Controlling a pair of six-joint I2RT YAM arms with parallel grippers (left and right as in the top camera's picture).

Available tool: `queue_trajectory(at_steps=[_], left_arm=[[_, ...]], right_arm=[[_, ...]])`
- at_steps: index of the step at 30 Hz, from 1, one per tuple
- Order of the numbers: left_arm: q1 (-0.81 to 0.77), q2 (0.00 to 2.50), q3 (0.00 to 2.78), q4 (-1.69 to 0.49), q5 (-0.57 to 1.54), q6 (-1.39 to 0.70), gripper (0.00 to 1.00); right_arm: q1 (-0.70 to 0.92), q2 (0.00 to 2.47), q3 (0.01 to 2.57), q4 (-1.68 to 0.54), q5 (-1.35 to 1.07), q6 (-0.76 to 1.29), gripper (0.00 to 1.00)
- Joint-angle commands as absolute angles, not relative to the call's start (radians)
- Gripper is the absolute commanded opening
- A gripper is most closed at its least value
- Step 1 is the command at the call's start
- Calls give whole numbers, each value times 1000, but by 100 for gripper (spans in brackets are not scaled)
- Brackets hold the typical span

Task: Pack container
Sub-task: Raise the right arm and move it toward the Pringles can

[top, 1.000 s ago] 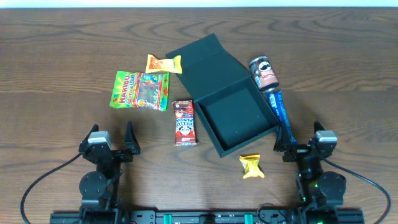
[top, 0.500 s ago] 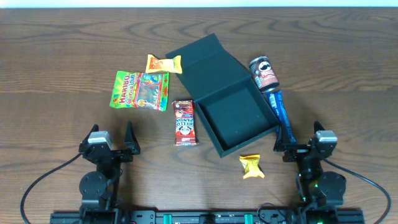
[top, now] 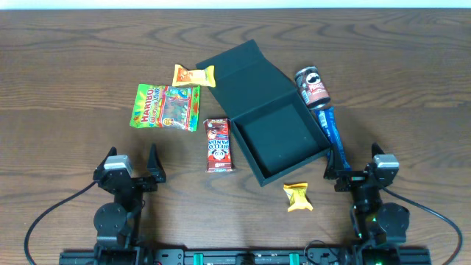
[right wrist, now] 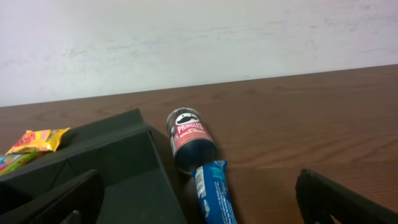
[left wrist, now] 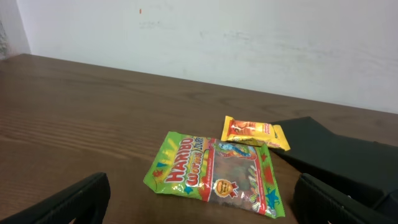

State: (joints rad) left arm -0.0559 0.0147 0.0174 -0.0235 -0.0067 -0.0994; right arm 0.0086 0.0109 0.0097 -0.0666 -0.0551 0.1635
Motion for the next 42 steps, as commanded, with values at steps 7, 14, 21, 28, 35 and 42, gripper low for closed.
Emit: queue_trajectory(at_steps=[7,14,21,28,35,42], left_arm=[[-52,4,4,-76,-7,-82,95],[-52,4,4,-76,-7,-82,95],[-52,4,4,-75,-7,-82,95],[-52,4,4,-76,-7,-82,95],[-52,4,4,-76,-7,-82,95],[-52,4,4,-76,-7,-82,95]], right_arm=[[5,7,6,-70,-56,149,99],[6,13,6,-71,-61,113,99],[6,13,39,163,-170,112,99],[6,13,379,-142,-211,12,99],[6,40,778,-400,-209,-77,99],[6,139,1074,-579,-218,-75,99]])
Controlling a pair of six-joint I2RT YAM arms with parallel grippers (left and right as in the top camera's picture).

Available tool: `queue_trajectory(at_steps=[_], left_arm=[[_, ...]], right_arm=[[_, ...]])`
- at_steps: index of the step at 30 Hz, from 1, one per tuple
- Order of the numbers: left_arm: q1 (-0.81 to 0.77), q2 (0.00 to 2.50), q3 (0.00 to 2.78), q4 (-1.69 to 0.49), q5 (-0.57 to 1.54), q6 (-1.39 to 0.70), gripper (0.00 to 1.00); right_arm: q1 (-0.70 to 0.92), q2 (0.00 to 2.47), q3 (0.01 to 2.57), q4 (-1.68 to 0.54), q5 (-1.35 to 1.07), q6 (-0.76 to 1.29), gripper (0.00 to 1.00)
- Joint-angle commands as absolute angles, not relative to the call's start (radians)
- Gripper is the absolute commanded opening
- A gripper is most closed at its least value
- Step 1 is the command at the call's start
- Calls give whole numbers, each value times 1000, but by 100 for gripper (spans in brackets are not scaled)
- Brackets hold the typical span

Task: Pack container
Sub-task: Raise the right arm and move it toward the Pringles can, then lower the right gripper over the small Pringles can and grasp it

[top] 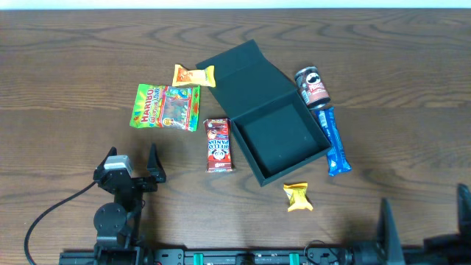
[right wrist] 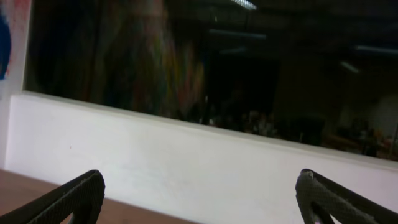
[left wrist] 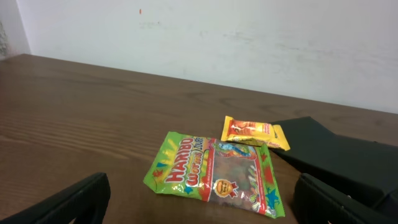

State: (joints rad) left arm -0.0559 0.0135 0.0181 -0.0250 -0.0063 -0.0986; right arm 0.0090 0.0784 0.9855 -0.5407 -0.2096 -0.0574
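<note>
The open dark green box (top: 283,143) lies mid-table, its lid (top: 243,73) folded back to the far left. Around it lie a Haribo bag (top: 165,107), an orange-yellow packet (top: 193,75), a red Hello Panda packet (top: 218,145), a Pringles can (top: 312,87), a blue packet (top: 334,140) and a yellow candy (top: 297,197). My left gripper (top: 132,162) rests open near the front left, facing the Haribo bag (left wrist: 214,174). My right gripper (top: 425,219) is open at the front right corner, and its camera sees only the wall between the fingers (right wrist: 87,190).
The wooden table (top: 412,88) runs wide on both sides of the snacks. A black cable (top: 51,213) loops from the left arm's base. A white wall (left wrist: 249,43) stands behind the table's far edge.
My right gripper has gone from beside the box's near right corner to the front right corner of the overhead view, and now faces the wall instead of the Pringles can. The left arm and the snacks are unmoved.
</note>
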Motion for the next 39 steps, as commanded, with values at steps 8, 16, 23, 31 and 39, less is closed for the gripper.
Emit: queue_trajectory(at_steps=[8,16,23,31,39], left_arm=[[-52,4,4,-76,-6,-82,95],[-52,4,4,-76,-7,-82,95],[-52,4,4,-76,-6,-81,95],[-52,4,4,-76,-7,-82,95],[-52,4,4,-76,-7,-82,95]], right_arm=[[0,387,1332,-738,-222,-77,99],[0,691,1524,-1061,-187,-77,99],[1,939,1542,-1274,-184,-76,99],[1,1178,1520,-1359,-161,70,99],[0,1430,1483,-1208,-100,64,99]])
